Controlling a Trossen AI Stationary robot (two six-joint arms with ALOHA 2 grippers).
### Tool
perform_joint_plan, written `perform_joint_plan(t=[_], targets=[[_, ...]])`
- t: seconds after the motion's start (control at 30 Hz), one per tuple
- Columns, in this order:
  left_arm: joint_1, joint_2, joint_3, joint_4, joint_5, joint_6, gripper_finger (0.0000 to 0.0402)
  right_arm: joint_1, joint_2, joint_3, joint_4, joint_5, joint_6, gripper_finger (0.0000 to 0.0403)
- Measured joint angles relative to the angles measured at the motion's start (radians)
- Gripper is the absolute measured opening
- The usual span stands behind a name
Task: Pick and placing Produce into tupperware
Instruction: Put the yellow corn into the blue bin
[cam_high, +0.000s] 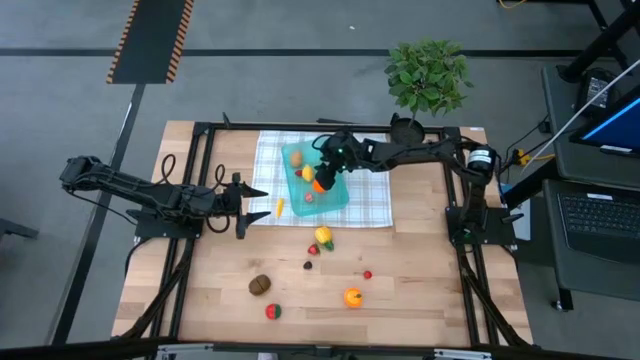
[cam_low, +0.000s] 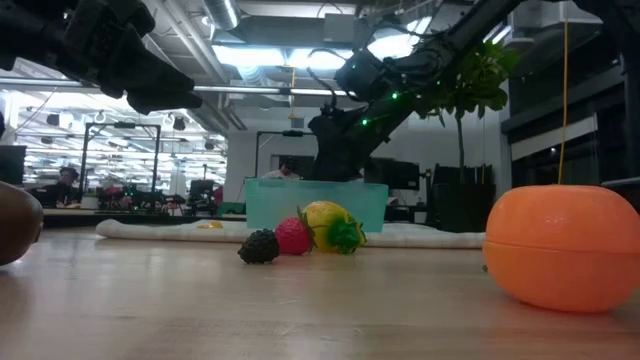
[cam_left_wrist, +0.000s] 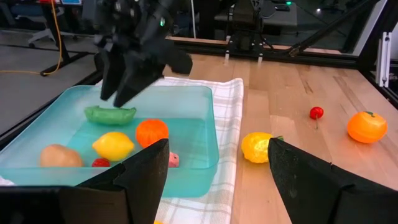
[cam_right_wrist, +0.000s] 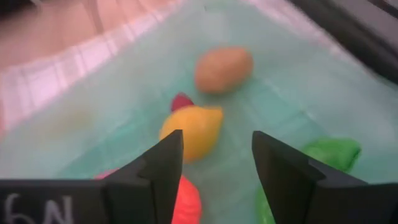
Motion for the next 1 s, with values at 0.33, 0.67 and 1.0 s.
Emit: perform_joint_plan(t=[0.33, 0.67, 1.0], targets=[[0.0, 0.0, 0.0, 0.001, 0.0, 0.0, 0.0266, 0.05, -0.113, 0.0, -0.007, 0.012, -0.148, 0.0189], [0.0, 0.0, 0.0, 0.004, 0.0, -0.001, 0.0266, 0.121, -0.175, -0.248, 0.451, 0.032, -0.285, 0.0189], [0.0, 0.0, 0.0, 0.009, 0.0, -0.001, 0.0266, 0.184, -0.271, -0.535, 0.862, 0.028, -0.293, 0.0189]])
